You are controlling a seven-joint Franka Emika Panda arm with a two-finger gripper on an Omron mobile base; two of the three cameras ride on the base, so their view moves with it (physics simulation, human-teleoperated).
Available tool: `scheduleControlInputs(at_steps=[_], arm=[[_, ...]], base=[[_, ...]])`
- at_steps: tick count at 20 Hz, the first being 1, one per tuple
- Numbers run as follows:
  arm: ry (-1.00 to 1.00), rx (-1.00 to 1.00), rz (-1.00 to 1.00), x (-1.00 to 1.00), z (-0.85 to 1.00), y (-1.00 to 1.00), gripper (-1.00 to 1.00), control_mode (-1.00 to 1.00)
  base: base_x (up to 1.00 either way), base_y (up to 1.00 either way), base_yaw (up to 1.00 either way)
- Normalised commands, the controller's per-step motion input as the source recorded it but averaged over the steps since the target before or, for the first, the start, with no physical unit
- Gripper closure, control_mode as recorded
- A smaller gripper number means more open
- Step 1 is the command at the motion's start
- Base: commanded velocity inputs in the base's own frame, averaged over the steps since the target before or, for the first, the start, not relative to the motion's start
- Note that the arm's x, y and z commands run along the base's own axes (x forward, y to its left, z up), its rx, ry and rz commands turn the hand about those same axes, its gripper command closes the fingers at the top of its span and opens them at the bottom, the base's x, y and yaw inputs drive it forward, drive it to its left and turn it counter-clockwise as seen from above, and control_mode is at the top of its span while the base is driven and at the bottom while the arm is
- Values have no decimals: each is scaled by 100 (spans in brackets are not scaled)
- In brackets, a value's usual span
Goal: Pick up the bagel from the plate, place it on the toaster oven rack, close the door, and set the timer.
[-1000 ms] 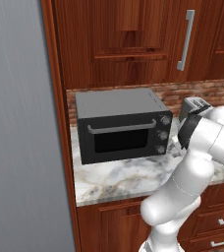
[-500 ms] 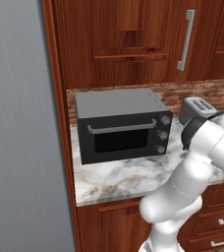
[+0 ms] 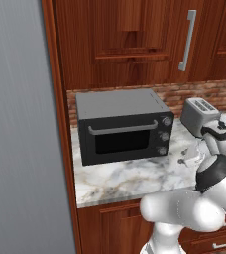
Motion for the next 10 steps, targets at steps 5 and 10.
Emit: scheduleControlInputs(at_steps=[5, 10], arm=[[-27, -11, -1, 10, 0, 41, -100, -100], [-28, -2, 0, 7, -8, 0, -100, -100]], base=[[0, 0, 0], [0, 0, 0]])
